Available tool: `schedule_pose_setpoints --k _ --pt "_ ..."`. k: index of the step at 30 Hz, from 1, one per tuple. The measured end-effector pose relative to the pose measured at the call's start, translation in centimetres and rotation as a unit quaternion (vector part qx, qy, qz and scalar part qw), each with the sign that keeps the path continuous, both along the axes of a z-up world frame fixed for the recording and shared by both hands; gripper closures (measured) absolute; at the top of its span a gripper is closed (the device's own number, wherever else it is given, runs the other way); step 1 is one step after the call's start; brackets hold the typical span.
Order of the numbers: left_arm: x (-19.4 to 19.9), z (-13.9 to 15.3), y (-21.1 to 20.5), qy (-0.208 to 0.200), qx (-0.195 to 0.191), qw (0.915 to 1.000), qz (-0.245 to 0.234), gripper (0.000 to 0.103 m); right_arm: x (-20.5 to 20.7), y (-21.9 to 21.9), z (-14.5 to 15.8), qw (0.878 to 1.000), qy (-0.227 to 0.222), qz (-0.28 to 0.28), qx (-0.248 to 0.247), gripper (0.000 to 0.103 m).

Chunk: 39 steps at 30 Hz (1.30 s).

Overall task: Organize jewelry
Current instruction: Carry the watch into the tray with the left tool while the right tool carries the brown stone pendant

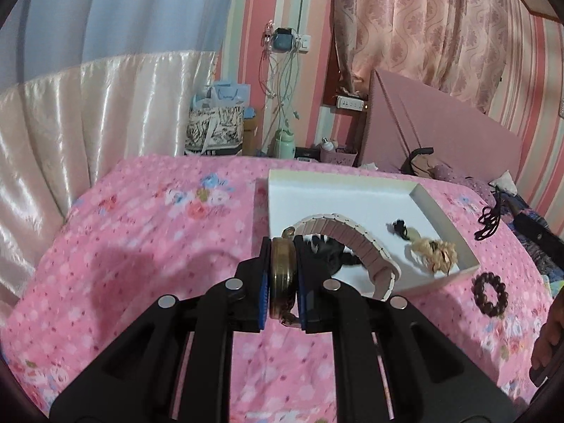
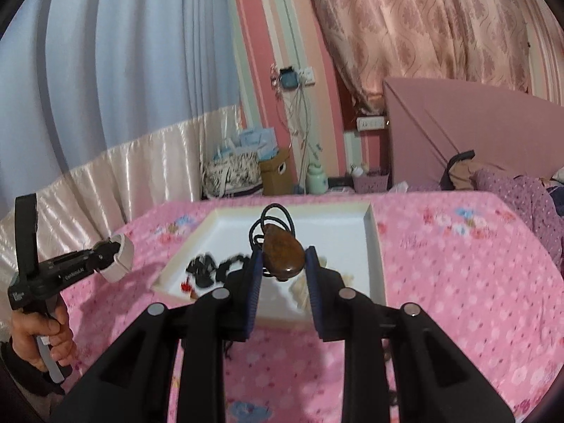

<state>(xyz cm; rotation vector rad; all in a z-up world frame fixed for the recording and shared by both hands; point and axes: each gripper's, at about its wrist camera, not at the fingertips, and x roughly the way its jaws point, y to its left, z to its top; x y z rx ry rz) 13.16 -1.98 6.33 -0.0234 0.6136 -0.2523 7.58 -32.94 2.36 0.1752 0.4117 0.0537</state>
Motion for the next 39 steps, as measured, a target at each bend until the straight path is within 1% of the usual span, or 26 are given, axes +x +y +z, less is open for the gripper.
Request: schedule_pose_setpoints --k 3,7,9,12,16,17,21,29,31,36,39 --pt "0.9 0.7 -0.8 -0.004 -0.004 1.0000 0.000 0.092 0.9 -0.3 0.7 1.000 -0.009 -0.010 -0.010 0.078" --pt "1.6 1.6 -2.4 -0.018 0.005 0.9998 0.008 0.092 1.9 -0.8 1.6 1.000 -0.023 -0.015 -0.007 0.078" --pt "2.1 1.8 -3.1 -0.018 0.006 0.9998 0.007 0.092 2.6 -1.1 1.9 0.999 -0.028 -0.016 -0.001 0.078" --pt "2.7 2.0 -4.3 -0.025 0.012 0.9996 0.008 0.092 3.5 -1.2 2.0 0.999 -0.031 -0.012 0.000 0.078" --pt "4.0 1.8 -5.4 -0.026 0.007 0.9995 0.015 0.092 4.7 -2.0 1.5 1.000 -0.022 -0.009 0.001 0.078" --pt "4.4 1.7 -5.5 -0.023 0.002 0.9996 0.016 0.092 5.0 -2.2 1.4 1.000 -0.020 -0.010 0.000 0.078" --pt "5.9 0.8 -6.0 -0.018 0.003 0.9996 0.023 0.092 6.6 -3.1 0.9 1.000 -0.006 -0.012 -0.003 0.078" --pt "9.3 -1.6 -7.3 -0.004 0.030 0.9994 0.018 0.092 10.6 -3.3 -0.5 1.000 0.025 -0.013 -0.014 0.078" --pt "10.0 -2.3 -7.2 0.000 0.029 0.9995 0.016 0.092 11.2 -3.2 -1.0 0.999 0.032 -0.014 -0.019 0.078" --pt "10.9 -4.1 -6.5 0.001 0.041 0.9986 0.032 0.092 12.2 -3.7 -3.7 0.998 0.057 -0.031 -0.015 0.078" --pt "11.6 -4.9 -6.2 0.010 0.037 0.9986 0.036 0.092 12.7 -4.0 -5.1 0.996 0.074 -0.041 -0.014 0.078"
